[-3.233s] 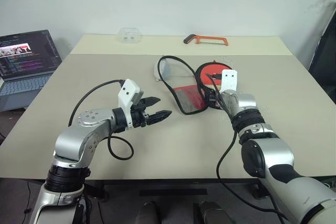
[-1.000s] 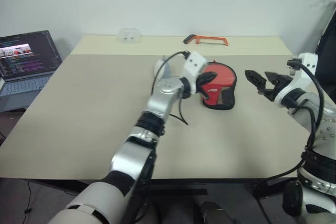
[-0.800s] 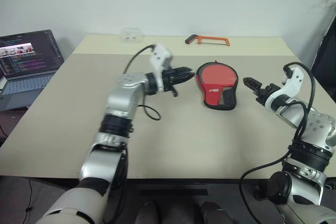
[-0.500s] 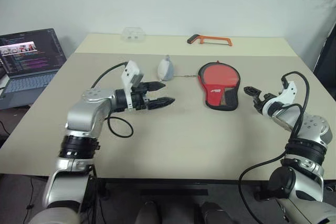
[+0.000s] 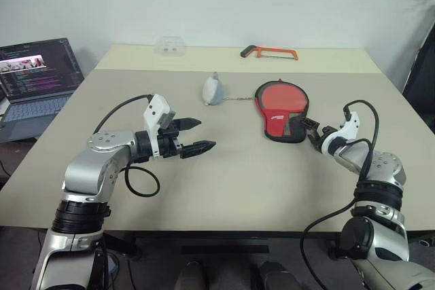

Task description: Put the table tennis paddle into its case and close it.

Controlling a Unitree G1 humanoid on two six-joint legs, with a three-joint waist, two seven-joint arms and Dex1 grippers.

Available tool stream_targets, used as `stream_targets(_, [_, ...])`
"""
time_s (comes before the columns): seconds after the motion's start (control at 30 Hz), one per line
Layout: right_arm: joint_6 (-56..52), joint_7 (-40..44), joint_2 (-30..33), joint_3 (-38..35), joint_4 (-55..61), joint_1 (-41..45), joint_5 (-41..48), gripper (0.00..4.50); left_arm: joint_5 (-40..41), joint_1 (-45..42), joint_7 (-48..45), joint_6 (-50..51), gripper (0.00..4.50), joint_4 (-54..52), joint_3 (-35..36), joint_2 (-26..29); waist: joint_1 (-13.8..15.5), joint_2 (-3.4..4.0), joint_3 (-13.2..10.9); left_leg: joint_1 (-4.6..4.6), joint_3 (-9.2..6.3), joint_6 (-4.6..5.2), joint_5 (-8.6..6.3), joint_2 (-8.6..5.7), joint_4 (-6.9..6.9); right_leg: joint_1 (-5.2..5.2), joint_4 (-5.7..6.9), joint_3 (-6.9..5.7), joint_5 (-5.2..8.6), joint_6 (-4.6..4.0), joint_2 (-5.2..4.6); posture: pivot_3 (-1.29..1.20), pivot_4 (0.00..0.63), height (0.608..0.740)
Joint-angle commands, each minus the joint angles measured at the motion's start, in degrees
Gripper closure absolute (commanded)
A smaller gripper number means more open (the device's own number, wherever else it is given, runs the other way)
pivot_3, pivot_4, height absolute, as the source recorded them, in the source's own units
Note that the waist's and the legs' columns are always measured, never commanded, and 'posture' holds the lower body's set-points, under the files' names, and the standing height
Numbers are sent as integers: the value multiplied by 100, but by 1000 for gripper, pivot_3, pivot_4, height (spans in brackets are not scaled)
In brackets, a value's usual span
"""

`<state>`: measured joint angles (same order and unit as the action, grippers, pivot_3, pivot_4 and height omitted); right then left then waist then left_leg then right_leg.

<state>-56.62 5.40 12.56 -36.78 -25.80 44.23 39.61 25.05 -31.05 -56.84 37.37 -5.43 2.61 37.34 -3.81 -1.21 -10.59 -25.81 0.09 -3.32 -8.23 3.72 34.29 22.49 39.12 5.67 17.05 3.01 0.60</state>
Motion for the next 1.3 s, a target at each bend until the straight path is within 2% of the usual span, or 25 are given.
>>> stream_targets(0.03, [67,119,-142,186,-106,130,113,0,74,-58,82,10,45,-259,12,39,-44,0,0,0,0,0,0,1,0,0,0,0,0,-1,2,0,150,740])
stream_targets(0.5, [192,147,-610,338,-209,274,278,0,42,-49,241,46,45,-296,-32,57,-136,0,0,4,-2,0,0,7,0,0,4,3,0,0,8,0,150,740])
stream_targets(0.8, [690,171,-732,483,-705,496,88,0,36,-21,329,35,45,-355,-76,29,-137,0,0,5,-1,0,0,7,0,0,4,4,0,0,8,0,150,740])
stream_targets(0.93, [968,21,-718,472,-1003,534,-8,909,34,8,356,12,0,-378,-92,41,-137,0,0,6,-1,0,0,7,0,0,4,4,0,1,8,0,150,740])
stream_targets(1.13, [1102,-79,-679,518,-1179,491,-47,3185,21,10,378,-28,0,-350,-94,43,-137,-3,2,6,-1,0,0,7,0,0,4,5,0,1,8,0,150,740])
stream_targets(1.27, [991,-80,-693,624,-1049,409,-24,4369,1,-6,369,-71,0,-314,-110,40,-135,-27,16,27,-3,0,0,7,0,-24,-1,3,2,4,7,0,150,740])
stream_targets(1.3, [942,-73,-699,665,-999,385,-24,4438,-2,-14,367,-80,0,-301,-112,37,-133,-28,17,31,-3,0,0,7,1,-28,-1,4,1,5,7,0,150,740])
